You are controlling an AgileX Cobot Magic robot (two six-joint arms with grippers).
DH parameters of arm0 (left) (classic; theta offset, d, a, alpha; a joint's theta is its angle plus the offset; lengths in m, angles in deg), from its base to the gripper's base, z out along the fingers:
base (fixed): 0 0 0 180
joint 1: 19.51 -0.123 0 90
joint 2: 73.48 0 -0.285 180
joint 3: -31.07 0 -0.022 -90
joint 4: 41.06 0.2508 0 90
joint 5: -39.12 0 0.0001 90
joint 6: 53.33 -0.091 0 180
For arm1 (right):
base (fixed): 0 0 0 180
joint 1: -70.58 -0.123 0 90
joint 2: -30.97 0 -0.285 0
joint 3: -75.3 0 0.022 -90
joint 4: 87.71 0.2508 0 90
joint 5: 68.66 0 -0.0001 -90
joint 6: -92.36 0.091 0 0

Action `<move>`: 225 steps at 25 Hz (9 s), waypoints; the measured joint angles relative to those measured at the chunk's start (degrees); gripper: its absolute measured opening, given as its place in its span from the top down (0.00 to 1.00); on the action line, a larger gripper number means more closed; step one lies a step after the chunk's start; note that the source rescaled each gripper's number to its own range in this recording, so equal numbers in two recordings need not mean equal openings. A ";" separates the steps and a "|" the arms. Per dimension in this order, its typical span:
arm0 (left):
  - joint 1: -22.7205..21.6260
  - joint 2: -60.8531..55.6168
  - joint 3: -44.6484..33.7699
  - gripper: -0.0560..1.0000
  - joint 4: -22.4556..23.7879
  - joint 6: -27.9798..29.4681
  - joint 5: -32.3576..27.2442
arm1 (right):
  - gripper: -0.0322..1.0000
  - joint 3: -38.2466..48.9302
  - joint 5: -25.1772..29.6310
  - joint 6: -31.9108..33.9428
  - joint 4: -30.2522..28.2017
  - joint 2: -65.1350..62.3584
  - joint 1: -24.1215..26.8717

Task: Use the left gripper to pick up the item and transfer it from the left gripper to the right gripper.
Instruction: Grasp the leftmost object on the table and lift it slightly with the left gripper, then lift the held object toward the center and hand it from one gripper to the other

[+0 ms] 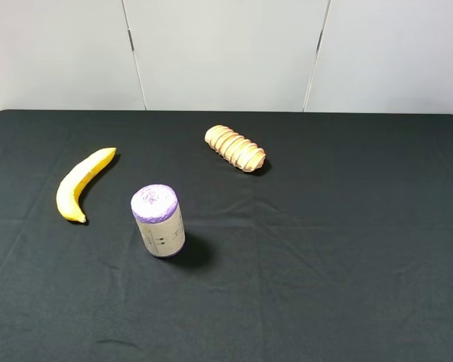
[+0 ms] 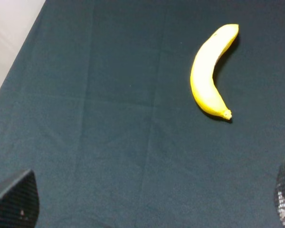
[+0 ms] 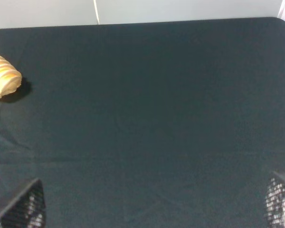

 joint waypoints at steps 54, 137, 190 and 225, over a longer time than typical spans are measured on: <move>0.00 23.76 11.36 0.00 -0.02 0.00 -4.88 | 0.00 0.00 0.00 0.00 0.00 0.00 0.00; 13.14 109.01 22.75 0.95 0.02 10.36 37.00 | 0.00 0.00 -0.07 0.00 0.00 0.00 0.00; 28.14 98.16 54.42 0.95 -8.89 -18.55 2.87 | 0.00 -3.44 -9.61 1.07 21.65 27.81 0.00; 54.44 105.71 59.62 0.95 -5.98 -29.06 10.51 | 0.00 -5.38 -2.53 -56.95 72.71 66.19 0.00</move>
